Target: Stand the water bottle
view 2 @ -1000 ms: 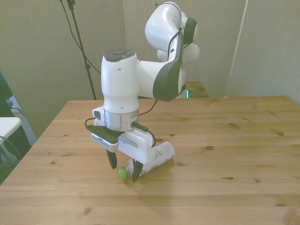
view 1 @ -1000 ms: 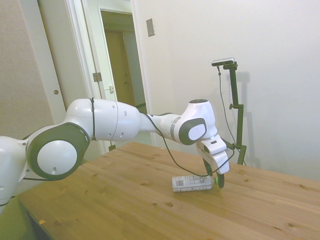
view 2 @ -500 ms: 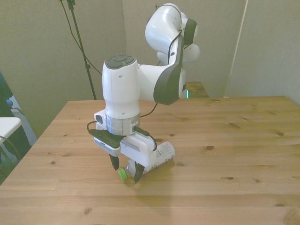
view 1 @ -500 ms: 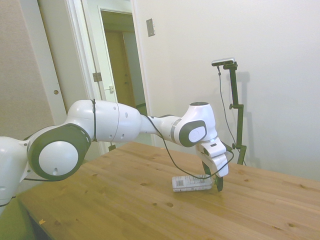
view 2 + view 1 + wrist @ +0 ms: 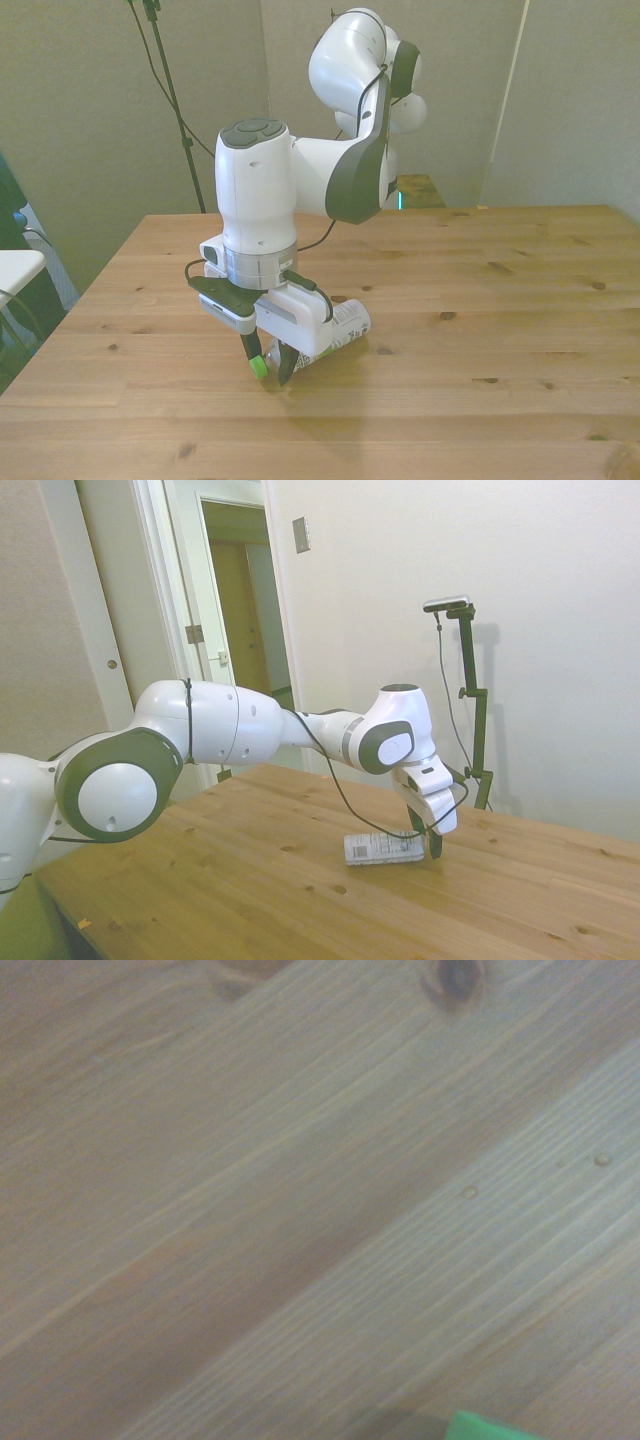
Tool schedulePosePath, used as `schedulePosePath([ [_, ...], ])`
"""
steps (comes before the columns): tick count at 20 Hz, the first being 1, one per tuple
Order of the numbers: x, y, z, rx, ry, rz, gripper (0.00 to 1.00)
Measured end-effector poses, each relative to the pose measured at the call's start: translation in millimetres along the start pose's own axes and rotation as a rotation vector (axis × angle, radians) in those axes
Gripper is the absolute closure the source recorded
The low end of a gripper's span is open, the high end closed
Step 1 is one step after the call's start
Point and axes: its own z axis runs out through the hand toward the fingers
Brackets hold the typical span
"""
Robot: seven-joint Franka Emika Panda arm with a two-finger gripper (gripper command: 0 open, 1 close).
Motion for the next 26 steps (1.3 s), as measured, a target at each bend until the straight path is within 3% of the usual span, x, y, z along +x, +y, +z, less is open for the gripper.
schedulePosePath([
  [8,5.9,-10.3,-0.3,0.000,-0.052,0.010,1.00],
  [11,1.2,-15.2,-18.0,0.036,-0.065,0.003,1.00],
  [15,-10.8,-18.4,-64.2,0.098,-0.077,-0.021,1.00],
  [17,-22.3,-18.4,-89.8,0.148,-0.067,-0.029,1.00],
  [21,-52.6,-20.0,-125.6,0.336,0.005,-0.008,1.00],
  [26,-76.3,-5.9,-135.7,0.545,0.168,0.060,1.00],
])
